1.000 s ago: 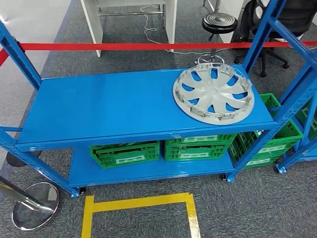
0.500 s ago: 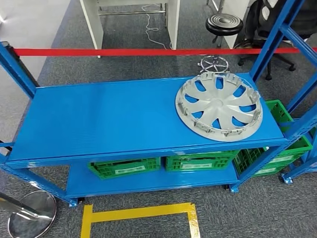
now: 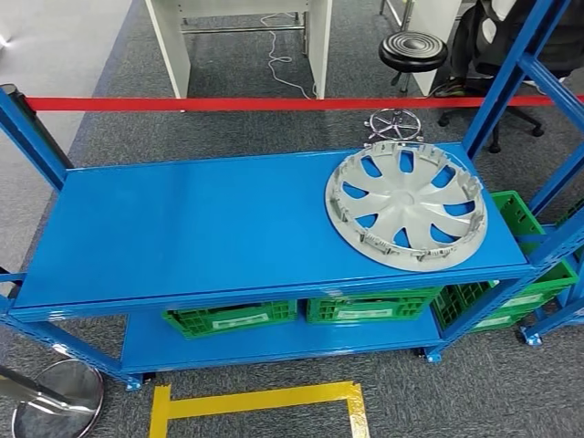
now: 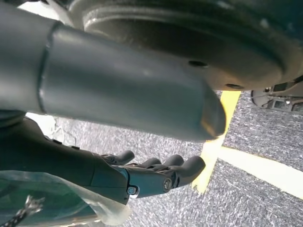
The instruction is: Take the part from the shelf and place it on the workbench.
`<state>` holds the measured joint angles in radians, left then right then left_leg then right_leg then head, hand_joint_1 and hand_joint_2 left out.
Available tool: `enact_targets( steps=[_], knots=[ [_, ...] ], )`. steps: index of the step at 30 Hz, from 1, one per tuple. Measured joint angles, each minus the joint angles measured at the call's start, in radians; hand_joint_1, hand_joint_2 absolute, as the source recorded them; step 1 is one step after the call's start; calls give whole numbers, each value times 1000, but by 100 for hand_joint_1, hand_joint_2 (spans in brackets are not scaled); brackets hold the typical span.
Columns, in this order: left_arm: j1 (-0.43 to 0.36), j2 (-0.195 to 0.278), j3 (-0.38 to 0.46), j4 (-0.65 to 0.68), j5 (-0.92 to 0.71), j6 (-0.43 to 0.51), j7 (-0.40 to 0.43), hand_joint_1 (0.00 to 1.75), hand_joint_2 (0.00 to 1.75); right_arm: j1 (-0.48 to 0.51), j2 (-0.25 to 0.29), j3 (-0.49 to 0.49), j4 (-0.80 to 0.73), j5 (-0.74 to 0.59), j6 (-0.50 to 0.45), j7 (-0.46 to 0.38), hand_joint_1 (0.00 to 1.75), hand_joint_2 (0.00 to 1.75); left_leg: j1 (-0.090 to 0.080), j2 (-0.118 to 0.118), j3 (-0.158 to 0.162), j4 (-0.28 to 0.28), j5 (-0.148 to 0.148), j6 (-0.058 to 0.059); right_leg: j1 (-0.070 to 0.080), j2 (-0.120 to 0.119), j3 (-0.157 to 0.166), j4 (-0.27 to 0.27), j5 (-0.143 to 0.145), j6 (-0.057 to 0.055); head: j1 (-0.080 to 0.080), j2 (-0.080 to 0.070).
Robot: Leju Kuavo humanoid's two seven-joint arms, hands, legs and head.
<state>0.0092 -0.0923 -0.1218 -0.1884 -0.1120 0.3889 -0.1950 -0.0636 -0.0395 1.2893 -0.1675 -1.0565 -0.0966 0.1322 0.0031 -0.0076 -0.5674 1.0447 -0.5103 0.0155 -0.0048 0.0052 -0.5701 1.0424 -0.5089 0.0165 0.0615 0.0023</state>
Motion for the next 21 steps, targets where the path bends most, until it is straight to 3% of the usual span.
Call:
enact_targets(
  steps=[1, 2, 5, 6, 7, 8, 11, 13, 17, 19, 20, 21],
  knots=[
    [0, -3, -1, 0, 2, -1, 1, 0, 131, -1, -1, 1, 0, 0, 0, 1, 0, 175, 2, 1, 4, -7, 13, 6, 0, 0, 0, 3, -6, 6, 1, 0],
    [-2, -5, -2, 0, 4, -2, 3, 0, 175, -2, -1, 2, 0, 0, 0, 2, 0, 175, 5, 2, 7, -13, 18, 12, 0, 0, -6, 18, -19, 11, 3, 0],
    [-5, -8, -2, 0, 13, -6, 12, 0, 175, -5, -2, 4, 0, 0, -9, 11, 0, 175, 6, 4, 9, -21, 24, 21, -2, -1, -80, 175, -104, 22, 11, 0],
    [-5, -9, -2, 0, 17, -9, 17, 0, 175, -5, -2, 4, 0, 0, -16, 15, 0, 175, 5, 5, 9, -21, 23, 22, -3, -2, -107, 229, -122, 25, 12, 0],
    [-5, -9, -2, 0, 21, -13, 22, 0, 175, -4, -1, 4, 0, 0, -23, 19, 0, 175, 5, 5, 10, -21, 22, 23, -3, -2, -121, 253, -121, 26, 12, 0],
    [-5, -9, -2, 0, 25, -18, 27, 0, 175, -4, -1, 4, 0, 0, -29, 22, 0, 175, 5, 5, 11, -20, 20, 23, -4, -2, -116, 240, -101, 27, 12, 0],
    [-4, -10, -2, 0, 29, -25, 34, 0, 175, -6, -2, 4, 0, 0, -37, 24, 0, 175, 3, 3, 17, -19, 14, 17, -4, -2, -26, 50, -9, 20, 12, 0],
    [-5, -11, -2, 0, 30, -25, 35, 0, 175, -9, -2, 4, 0, 0, -38, 24, 0, 175, 0, 3, 18, -17, 12, 7, -2, 0, 10, -16, 5, 11, 11, 0],
    [-3, -8, -2, 0, 31, -32, 39, 0, 175, -2, -1, -17, -2, 23, -39, 23, 0, 175, 3, 2, 12, 0, -4, -13, -3, -1, 16, -25, 9, -9, 9, 0],
    [4, -3, -2, 0, 35, -45, 44, 0, 87, 1, -1, -54, -6, 60, -36, 20, 0, 175, 6, 3, -25, 89, -58, -23, -7, -5, 18, -29, 10, -19, 4, 0],
    [10, -2, -1, 0, 37, -53, 47, 0, 44, 1, -1, -74, -10, 81, -34, 17, 0, 131, 8, 3, -55, 157, -91, -27, -7, -6, 18, -29, 9, -22, 2, 0],
    [13, -1, -1, 0, 38, -57, 48, 0, 0, 2, -1, -85, -11, 93, -33, 16, 0, 116, 9, 3, -72, 195, -110, -29, -7, -6, 18, -29, 9, -24, 1, 0]
  ],
)
